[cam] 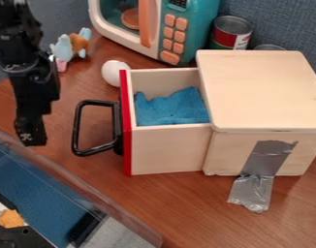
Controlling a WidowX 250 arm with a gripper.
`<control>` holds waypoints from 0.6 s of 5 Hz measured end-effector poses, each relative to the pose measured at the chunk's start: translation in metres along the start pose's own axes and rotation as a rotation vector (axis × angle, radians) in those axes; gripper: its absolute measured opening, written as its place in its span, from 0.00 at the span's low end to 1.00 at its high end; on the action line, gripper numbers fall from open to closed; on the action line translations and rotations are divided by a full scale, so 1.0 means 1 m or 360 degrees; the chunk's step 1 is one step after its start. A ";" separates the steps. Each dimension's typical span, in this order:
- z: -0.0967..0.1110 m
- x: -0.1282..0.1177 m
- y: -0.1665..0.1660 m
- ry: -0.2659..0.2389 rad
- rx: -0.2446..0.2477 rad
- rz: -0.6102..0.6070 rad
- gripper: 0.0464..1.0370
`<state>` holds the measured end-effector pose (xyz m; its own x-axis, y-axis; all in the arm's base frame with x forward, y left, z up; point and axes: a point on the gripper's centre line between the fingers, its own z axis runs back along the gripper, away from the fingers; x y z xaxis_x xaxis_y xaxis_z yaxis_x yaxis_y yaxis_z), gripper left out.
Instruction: Close the drawer
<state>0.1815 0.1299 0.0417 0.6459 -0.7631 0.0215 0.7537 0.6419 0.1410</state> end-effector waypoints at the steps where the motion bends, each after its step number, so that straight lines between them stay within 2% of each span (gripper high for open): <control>1: -0.004 0.004 0.001 -0.0034 0.0018 0.0021 0.96; 2: -0.013 0.007 -0.002 -0.0057 -0.0043 0.0050 0.96; 3: -0.017 0.020 0.000 -0.0055 -0.0045 0.0051 0.96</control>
<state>0.1965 0.1153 0.0255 0.6653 -0.7441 0.0600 0.7363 0.6674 0.1116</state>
